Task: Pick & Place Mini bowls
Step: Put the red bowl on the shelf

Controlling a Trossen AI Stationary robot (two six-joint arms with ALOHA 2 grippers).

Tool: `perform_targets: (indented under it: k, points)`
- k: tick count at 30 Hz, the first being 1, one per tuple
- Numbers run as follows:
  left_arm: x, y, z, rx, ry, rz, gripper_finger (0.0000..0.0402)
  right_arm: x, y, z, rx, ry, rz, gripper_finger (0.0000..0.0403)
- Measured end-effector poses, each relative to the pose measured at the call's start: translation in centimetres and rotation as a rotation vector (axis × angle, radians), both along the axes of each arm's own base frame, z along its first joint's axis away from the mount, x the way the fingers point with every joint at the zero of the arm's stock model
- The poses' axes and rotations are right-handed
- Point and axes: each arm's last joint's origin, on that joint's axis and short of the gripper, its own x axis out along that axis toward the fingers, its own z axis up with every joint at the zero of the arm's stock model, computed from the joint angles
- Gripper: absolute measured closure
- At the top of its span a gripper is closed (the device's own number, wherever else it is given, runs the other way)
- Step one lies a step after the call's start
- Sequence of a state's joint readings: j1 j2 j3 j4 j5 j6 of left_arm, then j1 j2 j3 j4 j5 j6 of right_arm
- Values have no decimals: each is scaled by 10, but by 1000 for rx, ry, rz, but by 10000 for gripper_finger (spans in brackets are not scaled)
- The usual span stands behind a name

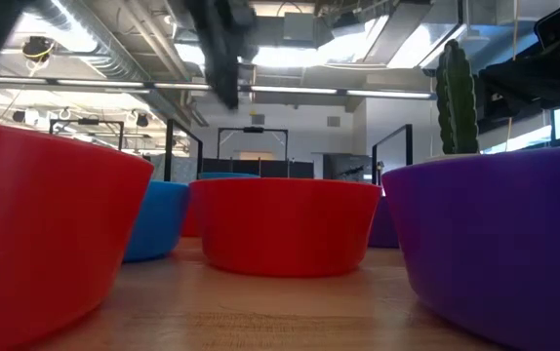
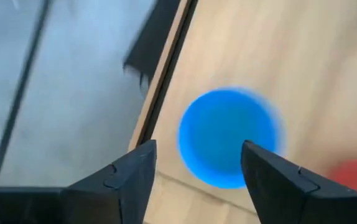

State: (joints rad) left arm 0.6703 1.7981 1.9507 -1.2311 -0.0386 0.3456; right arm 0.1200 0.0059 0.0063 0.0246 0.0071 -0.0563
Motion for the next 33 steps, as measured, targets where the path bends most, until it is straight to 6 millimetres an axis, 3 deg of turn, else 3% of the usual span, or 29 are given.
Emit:
perform_targets:
  k: [4, 6, 8, 11, 17, 24, 27, 33]
  points:
    - [-42, -58, 65, 145, -249, -7, 195, 0, 0, 0, -1, 0, 0, 361]
    - [-65, -85, 80, 215, -370, -2, 213, 0, 0, 0, -6, 0, 0, 361]
    - [-87, -110, 82, 237, -489, -33, 236, 0, 0, 0, -4, 0, 0, 361]
    - [-114, -143, 56, 191, -661, -193, 284, 0, 0, 0, 5, 1, 0, 361]
    - [-150, -179, -37, 210, -961, -304, 389, 0, 0, 0, 29, 3, 1, 361]
    - [-172, -202, -132, 223, -1339, -473, 400, 0, 0, 0, 29, 4, 1, 361]
    - [-177, -207, -145, 267, -1401, -525, 399, 0, 0, 0, 22, 2, 0, 361]
    - [-184, -213, -140, 226, -1346, -610, 400, 0, 0, 0, 22, 2, 1, 361]
